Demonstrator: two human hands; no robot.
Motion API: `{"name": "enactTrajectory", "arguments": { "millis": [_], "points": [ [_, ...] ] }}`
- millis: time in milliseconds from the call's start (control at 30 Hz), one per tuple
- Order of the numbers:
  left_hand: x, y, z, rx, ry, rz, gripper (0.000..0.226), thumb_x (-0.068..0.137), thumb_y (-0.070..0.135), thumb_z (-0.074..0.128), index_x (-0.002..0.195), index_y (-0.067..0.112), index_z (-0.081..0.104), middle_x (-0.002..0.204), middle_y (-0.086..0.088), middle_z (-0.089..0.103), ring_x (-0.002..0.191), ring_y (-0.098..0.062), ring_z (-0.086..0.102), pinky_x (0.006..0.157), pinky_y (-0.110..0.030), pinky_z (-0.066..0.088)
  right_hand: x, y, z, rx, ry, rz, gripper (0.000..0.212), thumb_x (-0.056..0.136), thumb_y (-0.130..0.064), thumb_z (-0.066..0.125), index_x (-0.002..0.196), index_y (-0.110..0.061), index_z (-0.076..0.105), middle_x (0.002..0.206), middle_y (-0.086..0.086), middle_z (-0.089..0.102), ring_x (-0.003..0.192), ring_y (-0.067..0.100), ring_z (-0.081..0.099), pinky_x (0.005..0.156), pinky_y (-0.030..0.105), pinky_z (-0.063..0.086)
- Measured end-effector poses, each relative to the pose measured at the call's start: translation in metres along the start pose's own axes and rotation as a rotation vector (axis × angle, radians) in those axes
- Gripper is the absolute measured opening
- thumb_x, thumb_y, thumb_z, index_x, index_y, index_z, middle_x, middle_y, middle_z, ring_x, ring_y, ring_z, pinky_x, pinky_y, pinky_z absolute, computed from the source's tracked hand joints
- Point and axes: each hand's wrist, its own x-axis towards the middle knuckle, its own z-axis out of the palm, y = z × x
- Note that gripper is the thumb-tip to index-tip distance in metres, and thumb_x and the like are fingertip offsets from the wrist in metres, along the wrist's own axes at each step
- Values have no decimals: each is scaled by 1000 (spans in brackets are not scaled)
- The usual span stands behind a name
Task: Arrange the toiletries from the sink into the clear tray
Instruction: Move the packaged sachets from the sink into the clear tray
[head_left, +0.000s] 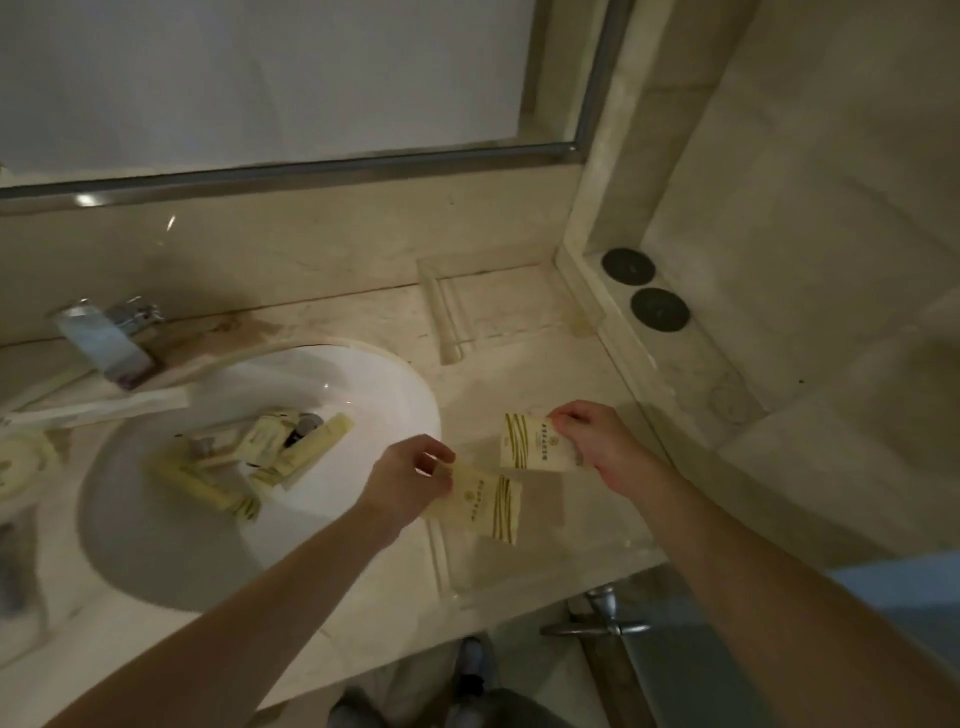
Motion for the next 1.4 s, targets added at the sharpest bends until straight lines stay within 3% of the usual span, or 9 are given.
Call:
{"name": "enactTrajectory", "arguments": {
  "millis": [100,200,300,467,567,800,1067,1233,1400],
  "points": [
    [-4,-3,25,215,-77,-5,35,79,-6,55,98,22,63,78,1,57,69,-13,57,47,-11,42,-1,10,-6,-8,10,18,12,92,-11,54,93,-12,66,96,6,66,88,22,62,74,35,51],
    [-8,-7,40,434,-123,46,35,83,-2,50,105,21,64,94,1,56,82,-15,56,50,-9,44,-1,14,-6,-36,8,8,12,92,-10,54,96,-11,65,95,5,64,88,19,61,69,30,49],
    [-12,-15,44,698,-169,117,25,83,7,54,101,20,64,106,-1,60,97,-19,59,75,-19,49,0,18,0,-62,-11,6,12,92,-10,54,95,-13,65,93,1,64,88,18,60,68,28,49],
    [-21,-23,50,1065,-303,299,23,90,20,52,112,14,55,113,-6,57,98,-22,58,81,-31,52,1,25,15,-156,-63,1,13,92,-11,52,95,-16,64,101,3,63,96,20,61,71,28,48],
    [-24,-29,49,1211,-221,438,39,88,28,57,124,15,47,122,-6,50,108,-24,50,91,-35,46,3,28,29,-209,-91,4,13,91,-10,53,90,-19,63,100,4,64,96,23,62,72,30,49],
    [-20,-46,8,964,179,459,28,88,37,53,109,20,55,110,1,51,104,-20,49,91,-31,39,7,38,64,-443,-160,-140,16,91,-12,52,90,-23,65,96,-3,62,88,17,61,69,26,51],
    [-17,-73,-63,781,410,106,21,86,28,60,102,15,61,111,-5,57,108,-25,52,88,-35,42,-4,56,81,-1085,113,-764,17,71,-21,68,85,-17,58,91,3,55,82,23,53,69,33,49],
    [-15,-84,-111,569,536,-110,15,83,21,61,95,12,62,106,-9,58,94,-29,56,76,-33,42,2,30,91,-1030,279,-843,12,73,-21,62,79,-15,53,80,3,52,73,22,49,65,33,45],
    [-21,-91,-156,395,640,-277,8,80,21,60,83,14,59,86,-10,62,91,-34,59,70,-31,42,9,-13,135,-804,188,-853,3,79,-17,53,79,-14,53,70,1,56,62,21,52,52,31,42]
  ]
}}
